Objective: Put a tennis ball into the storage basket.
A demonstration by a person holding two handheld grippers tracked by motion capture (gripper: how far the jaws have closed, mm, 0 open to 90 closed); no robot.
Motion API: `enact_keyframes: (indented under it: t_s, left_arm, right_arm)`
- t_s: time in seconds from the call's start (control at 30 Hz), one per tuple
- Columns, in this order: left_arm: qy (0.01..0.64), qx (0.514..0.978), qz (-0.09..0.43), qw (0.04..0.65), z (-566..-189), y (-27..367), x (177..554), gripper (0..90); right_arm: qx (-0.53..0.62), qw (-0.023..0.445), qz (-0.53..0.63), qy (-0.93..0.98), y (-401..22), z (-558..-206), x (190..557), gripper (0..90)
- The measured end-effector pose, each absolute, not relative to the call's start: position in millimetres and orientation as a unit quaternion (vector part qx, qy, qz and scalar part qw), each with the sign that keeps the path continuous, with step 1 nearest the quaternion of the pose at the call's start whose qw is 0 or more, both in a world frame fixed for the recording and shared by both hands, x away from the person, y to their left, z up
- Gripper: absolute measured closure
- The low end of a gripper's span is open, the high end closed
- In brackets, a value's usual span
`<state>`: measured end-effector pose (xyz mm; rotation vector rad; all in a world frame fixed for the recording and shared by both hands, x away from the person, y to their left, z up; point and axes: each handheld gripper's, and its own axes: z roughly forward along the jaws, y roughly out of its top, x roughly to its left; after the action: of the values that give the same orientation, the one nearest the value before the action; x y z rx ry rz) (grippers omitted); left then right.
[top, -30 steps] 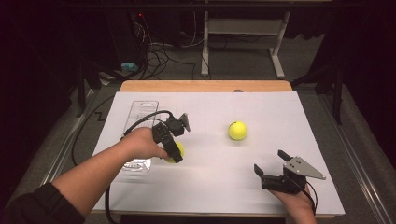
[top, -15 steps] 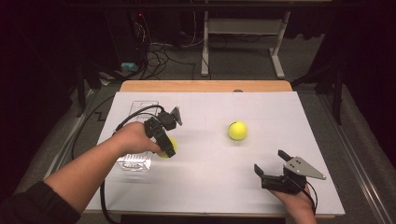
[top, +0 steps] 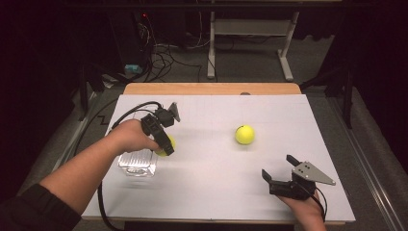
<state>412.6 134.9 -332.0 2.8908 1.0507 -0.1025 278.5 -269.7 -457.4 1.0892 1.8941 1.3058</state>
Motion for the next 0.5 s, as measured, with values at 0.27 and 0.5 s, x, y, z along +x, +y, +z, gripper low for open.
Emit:
enact_keyframes:
  t_s: [0.27,0.5]
  left_arm:
    - [0.366,0.929,-0.030,0.033,-329,150,422,26.8]
    - [0.383,0.923,-0.027,0.034,-324,165,430,26.8]
  right_arm:
    - [0.409,0.294,0.491,0.711,-270,-457,278,0.2]
    - [0.409,0.294,0.490,0.711,-270,-458,278,0.3]
